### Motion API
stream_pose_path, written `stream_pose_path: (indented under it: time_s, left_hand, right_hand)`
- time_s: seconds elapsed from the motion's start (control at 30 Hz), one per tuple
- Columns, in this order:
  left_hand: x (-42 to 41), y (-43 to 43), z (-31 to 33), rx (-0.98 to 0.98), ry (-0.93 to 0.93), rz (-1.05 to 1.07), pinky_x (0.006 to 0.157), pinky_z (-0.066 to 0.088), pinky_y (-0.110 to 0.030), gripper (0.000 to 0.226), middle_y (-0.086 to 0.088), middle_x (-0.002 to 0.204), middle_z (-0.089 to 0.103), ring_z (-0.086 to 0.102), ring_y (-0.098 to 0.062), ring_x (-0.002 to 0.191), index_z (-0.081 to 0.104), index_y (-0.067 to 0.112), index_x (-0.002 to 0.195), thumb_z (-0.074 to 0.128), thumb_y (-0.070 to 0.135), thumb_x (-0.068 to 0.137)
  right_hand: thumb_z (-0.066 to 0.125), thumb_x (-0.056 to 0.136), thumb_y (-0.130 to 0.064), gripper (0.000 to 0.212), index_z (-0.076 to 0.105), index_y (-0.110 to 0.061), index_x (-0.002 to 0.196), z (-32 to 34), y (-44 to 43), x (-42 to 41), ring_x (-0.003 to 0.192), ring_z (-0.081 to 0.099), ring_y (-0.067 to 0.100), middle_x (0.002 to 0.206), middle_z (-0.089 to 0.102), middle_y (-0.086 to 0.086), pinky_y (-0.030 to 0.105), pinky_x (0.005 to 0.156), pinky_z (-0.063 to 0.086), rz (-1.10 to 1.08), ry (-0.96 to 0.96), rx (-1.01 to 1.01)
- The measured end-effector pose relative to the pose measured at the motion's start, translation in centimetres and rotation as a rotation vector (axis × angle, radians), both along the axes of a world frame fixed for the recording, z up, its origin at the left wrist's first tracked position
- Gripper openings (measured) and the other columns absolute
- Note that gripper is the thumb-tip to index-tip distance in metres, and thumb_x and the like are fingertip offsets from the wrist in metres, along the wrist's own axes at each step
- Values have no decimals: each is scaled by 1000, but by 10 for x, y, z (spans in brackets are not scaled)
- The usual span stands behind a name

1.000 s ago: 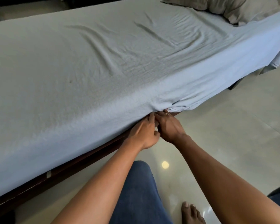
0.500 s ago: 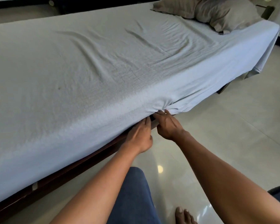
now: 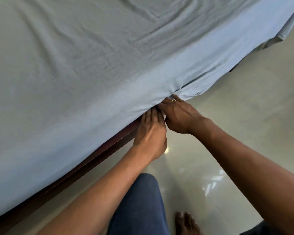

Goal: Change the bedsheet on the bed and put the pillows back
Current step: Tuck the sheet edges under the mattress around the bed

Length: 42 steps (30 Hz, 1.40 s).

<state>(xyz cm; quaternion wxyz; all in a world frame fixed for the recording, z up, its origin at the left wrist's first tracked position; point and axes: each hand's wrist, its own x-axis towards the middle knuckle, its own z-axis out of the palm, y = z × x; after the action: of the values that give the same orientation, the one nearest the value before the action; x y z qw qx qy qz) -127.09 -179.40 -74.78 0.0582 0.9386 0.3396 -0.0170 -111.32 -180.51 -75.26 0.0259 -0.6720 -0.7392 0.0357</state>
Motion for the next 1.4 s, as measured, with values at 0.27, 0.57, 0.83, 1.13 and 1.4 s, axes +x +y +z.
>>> stream_pose_path:
  time_s: [0.27,0.57,0.83,1.13,1.4]
  left_hand:
    - [26,35,42,-99,127,-23,48,40,-22,13,-5,60,62,59,-19,49,68,18,64,77,22,55]
    - [34,51,69,-272,296,-119,45,33,-17,22,-3,47,57,51,-15,38,67,17,53,86,18,44]
    - [43,42,52,-285,314,-161,41,36,-23,30,-10,46,50,47,-23,37,57,14,45,83,7,33]
    - [45,6,21,14,-137,276,58,52,-34,33,-17,82,72,67,-36,71,75,3,77,49,17,63]
    - [57,-18,4,-3,-371,521,98,52,-28,58,-4,125,71,63,-22,119,77,15,113,42,12,68]
  right_hand:
    - [63,87,-1,32,71,-6,118,0,1,-10,116,62,32,113,71,12,50,115,38,-150,335,129]
    - [61,82,-4,21,76,-11,96,29,15,-3,94,66,31,93,73,11,47,107,47,-169,341,-43]
    - [42,76,-12,40,77,-5,95,32,21,22,88,67,36,86,73,14,55,102,49,58,365,-128]
    - [55,73,-41,71,61,-5,133,2,16,32,116,63,39,120,68,19,62,111,39,294,190,-134]
    - [66,71,-30,88,39,-3,150,-5,5,46,137,44,35,142,52,16,55,125,15,330,111,-100]
